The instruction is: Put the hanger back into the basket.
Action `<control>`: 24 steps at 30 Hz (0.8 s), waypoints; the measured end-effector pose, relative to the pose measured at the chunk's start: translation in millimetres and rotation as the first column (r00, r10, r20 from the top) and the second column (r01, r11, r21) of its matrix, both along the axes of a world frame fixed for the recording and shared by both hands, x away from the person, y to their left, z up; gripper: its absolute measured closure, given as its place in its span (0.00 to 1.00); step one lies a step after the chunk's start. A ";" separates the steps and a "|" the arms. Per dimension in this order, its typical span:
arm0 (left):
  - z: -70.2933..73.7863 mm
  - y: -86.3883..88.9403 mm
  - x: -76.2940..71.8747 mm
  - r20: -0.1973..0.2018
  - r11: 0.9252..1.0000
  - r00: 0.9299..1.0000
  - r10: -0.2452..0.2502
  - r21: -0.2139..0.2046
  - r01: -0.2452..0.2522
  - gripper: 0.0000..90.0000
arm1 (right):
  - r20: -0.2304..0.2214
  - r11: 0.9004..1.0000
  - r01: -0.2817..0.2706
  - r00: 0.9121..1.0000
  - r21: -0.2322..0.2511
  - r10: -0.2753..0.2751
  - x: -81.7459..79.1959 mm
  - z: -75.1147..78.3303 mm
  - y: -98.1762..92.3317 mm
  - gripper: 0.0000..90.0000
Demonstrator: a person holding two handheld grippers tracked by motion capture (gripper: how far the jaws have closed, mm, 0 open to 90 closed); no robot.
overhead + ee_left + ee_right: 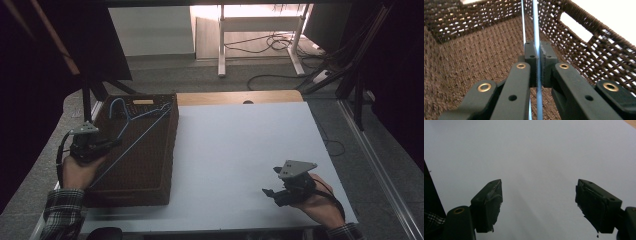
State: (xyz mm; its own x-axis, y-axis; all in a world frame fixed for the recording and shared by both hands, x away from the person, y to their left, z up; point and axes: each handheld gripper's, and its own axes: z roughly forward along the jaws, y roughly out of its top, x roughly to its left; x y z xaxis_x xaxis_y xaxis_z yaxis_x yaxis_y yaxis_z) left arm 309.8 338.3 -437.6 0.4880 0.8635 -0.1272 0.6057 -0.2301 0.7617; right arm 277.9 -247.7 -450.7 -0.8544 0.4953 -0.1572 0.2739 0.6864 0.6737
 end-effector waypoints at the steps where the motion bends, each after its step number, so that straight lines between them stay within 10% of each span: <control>1: -1.6 0.3 1.2 -0.009 1.000 1.000 0.002 0.006 -0.002 0.97 | -0.002 1.000 0.001 1.000 0.000 -0.001 -0.1 -0.2 0.1 0.25; 12: -12.8 -2.1 10.4 -0.090 0.996 0.995 0.047 0.085 -0.039 0.96 | -0.011 1.000 0.005 1.000 -0.006 -0.005 0.6 -2.0 0.3 0.25; 24: -6.9 -0.4 -0.2 0.025 0.980 0.986 0.164 0.110 -0.166 0.40 | -0.012 1.000 0.008 1.000 -0.010 -0.008 0.9 -2.6 0.0 0.24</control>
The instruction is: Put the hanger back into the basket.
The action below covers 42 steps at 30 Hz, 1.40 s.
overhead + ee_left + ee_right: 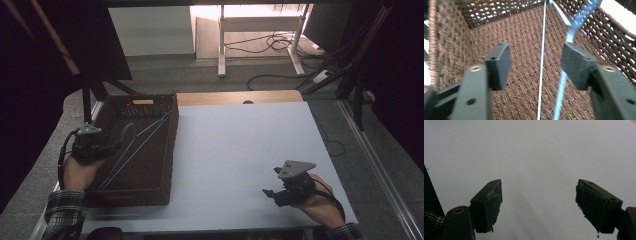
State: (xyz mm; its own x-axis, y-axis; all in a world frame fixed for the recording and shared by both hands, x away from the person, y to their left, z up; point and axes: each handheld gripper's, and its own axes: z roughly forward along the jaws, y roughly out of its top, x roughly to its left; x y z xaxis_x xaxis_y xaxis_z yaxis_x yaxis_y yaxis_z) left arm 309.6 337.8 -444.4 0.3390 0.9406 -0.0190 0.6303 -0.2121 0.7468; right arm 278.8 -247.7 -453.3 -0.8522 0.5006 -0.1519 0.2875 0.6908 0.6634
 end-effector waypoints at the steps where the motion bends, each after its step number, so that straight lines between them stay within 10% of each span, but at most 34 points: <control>1: 1.2 -0.9 -1.2 0.008 1.000 1.000 0.001 -0.008 -0.001 0.37 | -0.001 1.000 -0.001 1.000 0.000 0.001 0.0 -0.1 0.2 0.24; 13: 17.3 -5.9 -8.4 0.076 0.995 0.997 -0.011 -0.096 0.019 0.19 | -0.003 1.000 -0.001 1.000 -0.001 0.001 0.0 -0.5 0.3 0.24; 25: 32.9 -41.7 -30.3 0.130 0.983 0.983 -0.130 -0.113 0.145 0.03 | -0.001 1.000 0.006 1.000 0.018 -0.006 -1.4 0.3 1.3 0.23; 42: 42.9 -108.3 -58.7 0.179 0.937 0.933 -0.312 -0.104 0.333 0.01 | 0.010 0.987 0.084 0.996 0.134 -0.086 -14.1 7.2 -5.4 0.08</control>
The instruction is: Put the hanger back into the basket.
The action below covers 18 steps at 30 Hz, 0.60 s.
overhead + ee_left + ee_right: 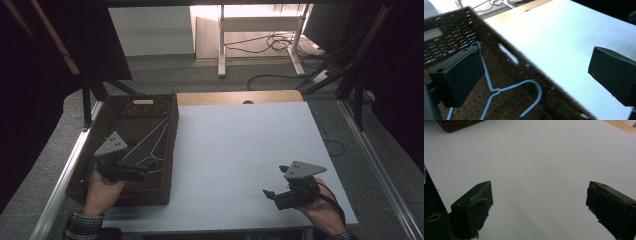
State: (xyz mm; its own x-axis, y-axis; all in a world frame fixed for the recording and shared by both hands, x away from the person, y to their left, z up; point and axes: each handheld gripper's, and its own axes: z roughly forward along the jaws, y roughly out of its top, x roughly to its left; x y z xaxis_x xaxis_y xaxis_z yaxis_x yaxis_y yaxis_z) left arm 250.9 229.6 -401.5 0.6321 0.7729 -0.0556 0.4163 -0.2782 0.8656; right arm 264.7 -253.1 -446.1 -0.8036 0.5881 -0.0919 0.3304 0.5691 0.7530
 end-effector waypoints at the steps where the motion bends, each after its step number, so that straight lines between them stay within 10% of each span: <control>1: 0.2 -3.0 -1.8 0.006 1.000 1.000 -0.012 0.000 0.012 0.01 | 0.003 1.000 0.001 1.000 0.002 -0.001 -1.2 -0.1 0.1 0.07; 18: -5.5 -44.9 -26.9 0.024 0.995 0.995 -0.100 0.008 0.100 0.01 | 0.040 0.999 0.017 0.999 0.045 -0.019 -17.1 3.6 -4.9 0.01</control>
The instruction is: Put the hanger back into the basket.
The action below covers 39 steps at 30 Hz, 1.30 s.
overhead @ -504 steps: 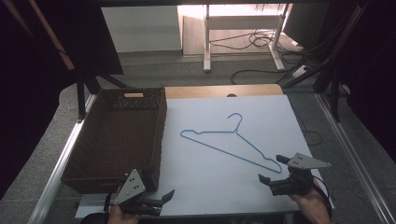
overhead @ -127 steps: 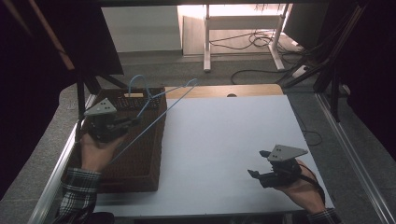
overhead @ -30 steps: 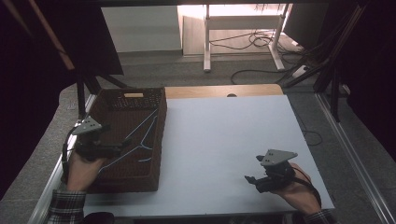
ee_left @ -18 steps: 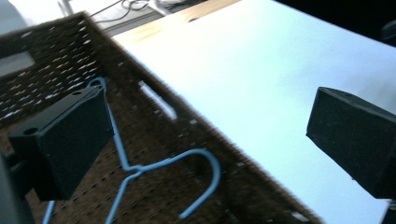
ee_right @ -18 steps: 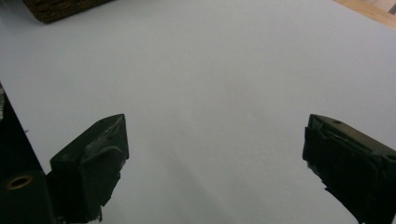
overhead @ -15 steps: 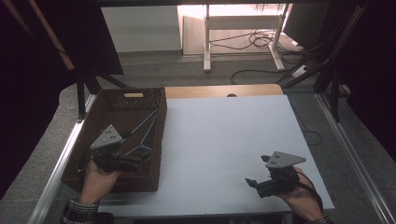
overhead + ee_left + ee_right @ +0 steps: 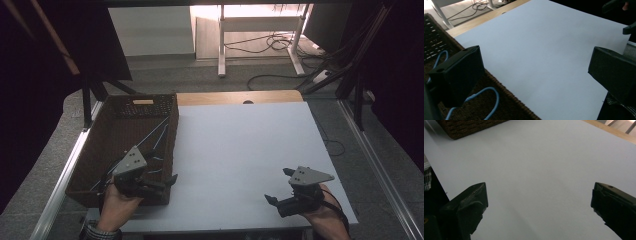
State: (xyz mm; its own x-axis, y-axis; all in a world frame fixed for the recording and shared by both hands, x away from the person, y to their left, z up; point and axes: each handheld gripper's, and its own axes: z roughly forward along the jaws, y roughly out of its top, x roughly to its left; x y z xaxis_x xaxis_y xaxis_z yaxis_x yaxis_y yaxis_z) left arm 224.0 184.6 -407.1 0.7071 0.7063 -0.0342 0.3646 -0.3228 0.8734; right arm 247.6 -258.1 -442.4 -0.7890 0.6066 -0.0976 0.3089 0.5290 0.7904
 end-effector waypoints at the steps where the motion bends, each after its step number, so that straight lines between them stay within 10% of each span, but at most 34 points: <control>1: -0.6 -1.8 -1.2 0.000 1.000 1.000 -0.001 -0.004 0.001 0.01 | 0.002 1.000 0.002 1.000 0.001 -0.002 -0.6 0.1 -0.6 0.01; 39: -41.8 -51.1 -22.0 -0.006 0.995 0.995 -0.099 0.011 0.099 0.01 | -0.048 0.992 0.122 0.992 0.024 -0.121 -9.7 -12.8 -30.0 0.00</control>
State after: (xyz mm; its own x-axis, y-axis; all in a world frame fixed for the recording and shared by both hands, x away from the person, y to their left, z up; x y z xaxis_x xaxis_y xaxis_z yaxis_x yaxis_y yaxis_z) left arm 202.0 133.5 -448.9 0.7732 0.6334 -0.0311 0.3354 -0.3668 0.8677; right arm 237.9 -288.0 -455.3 -0.7126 0.7001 -0.0449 0.4062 0.4640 0.7872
